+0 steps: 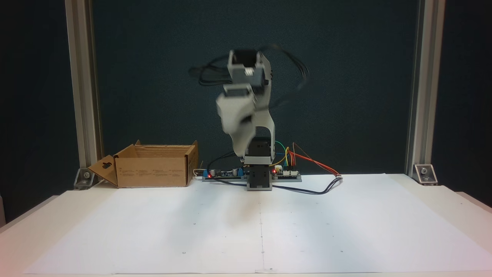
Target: Grasp a green dice and put it in the bin.
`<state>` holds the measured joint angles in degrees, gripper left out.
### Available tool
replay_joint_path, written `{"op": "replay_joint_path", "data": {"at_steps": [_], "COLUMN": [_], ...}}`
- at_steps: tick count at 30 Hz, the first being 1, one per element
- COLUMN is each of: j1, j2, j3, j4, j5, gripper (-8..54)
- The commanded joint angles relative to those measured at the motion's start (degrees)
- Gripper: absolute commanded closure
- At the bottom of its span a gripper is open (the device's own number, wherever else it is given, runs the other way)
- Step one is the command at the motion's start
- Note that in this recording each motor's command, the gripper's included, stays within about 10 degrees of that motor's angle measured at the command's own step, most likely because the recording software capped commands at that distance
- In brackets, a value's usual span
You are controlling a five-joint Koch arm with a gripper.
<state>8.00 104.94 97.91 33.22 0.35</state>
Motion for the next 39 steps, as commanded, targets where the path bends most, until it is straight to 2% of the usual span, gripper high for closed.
{"op": "replay_joint_path", "data": {"at_steps": [1, 12, 17, 29, 39], "j1": [-1.9, -2.5, -2.7, -3.5, -2.1], "j2": [3.7, 14.7, 18.2, 18.1, 13.3], "j3": [1.6, 23.6, 38.2, 66.5, 75.3], "j4": [-8.6, -33.9, -46.9, -76.9, -100.5], "j5": [2.2, 1.8, -3.1, -6.2, -6.1], "gripper": [1.2, -0.6, -1.4, -0.5, -0.5]}}
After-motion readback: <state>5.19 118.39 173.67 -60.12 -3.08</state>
